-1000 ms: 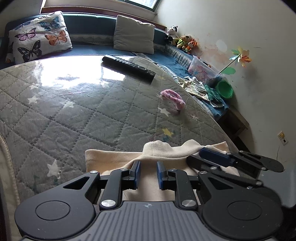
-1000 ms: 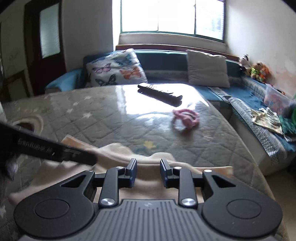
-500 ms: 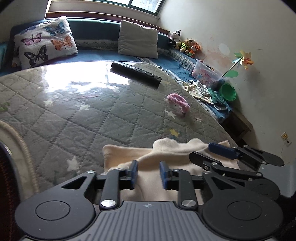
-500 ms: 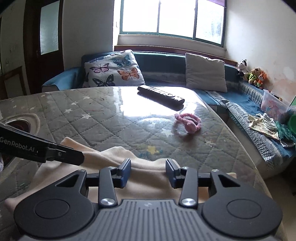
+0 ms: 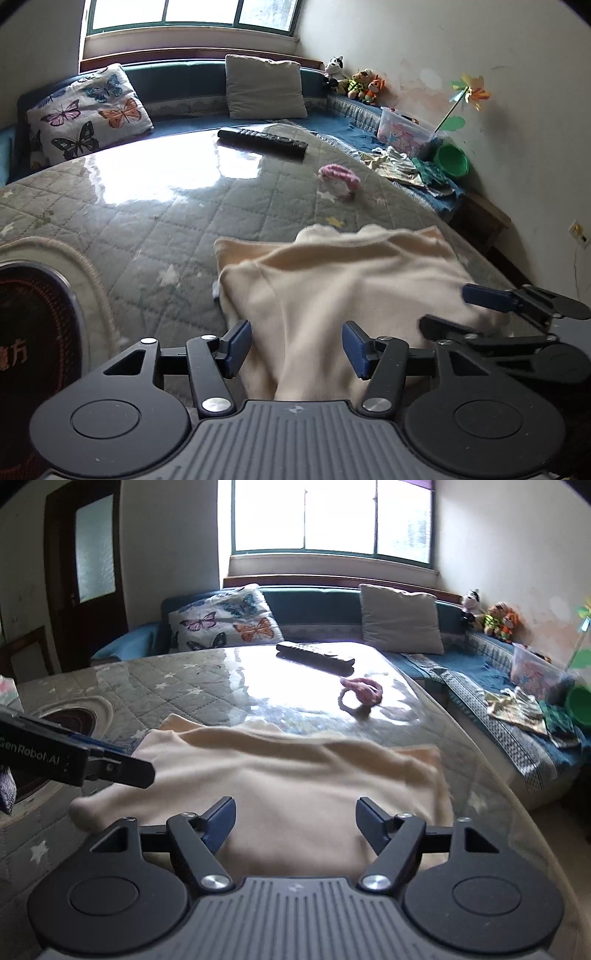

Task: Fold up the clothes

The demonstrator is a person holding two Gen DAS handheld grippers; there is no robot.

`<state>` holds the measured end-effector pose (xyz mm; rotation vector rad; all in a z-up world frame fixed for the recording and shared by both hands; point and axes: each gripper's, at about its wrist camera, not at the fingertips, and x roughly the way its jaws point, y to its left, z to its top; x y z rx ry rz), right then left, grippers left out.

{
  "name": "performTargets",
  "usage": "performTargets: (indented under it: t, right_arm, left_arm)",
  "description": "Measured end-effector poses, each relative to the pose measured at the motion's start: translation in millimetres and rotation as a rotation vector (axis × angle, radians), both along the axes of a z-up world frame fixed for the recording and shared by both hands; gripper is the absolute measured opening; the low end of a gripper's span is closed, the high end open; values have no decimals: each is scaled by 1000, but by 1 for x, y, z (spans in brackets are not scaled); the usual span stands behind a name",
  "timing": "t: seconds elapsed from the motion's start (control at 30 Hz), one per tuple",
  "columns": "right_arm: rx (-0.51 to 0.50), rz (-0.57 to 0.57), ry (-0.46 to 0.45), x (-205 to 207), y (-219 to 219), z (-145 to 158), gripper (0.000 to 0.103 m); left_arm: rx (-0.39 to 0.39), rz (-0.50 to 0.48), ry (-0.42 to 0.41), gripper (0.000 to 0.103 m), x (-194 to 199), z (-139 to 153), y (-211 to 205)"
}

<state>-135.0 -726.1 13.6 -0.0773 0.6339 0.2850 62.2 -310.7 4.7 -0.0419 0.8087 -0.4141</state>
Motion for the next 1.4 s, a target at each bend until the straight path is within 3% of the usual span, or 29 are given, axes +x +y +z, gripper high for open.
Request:
performTargets:
  t: [0.23,0.47,0.6,0.87,1.03,1.2,1.4]
  right_arm:
    - [54,-53,-14,-31,-25,-14,77]
    - [78,-67,-35,-39,-33,-5,79]
    - [115,-85,29,-29,-40,-17,79]
    - [75,-74,-70,-32,-21,2,79]
    - [54,-84,-50,-14,-6,-5,71]
    - [-39,-52,-57,-23,6,-20,70]
    - [-37,-65,-64,-37,0,-14,74]
  left_arm:
    - [33,4,-2,62,-11,-15,5]
    - [39,6,-10,65,-16,-17,7]
    - [33,15,-7,65,-21,-17,11]
    - [14,47,-34,65,-25,-7,17]
    - [27,83,-32,65,-20,-8,21]
    - [41,100,-7,67,-14,-19,26]
    - [29,90,-17,71,-27,-11,28]
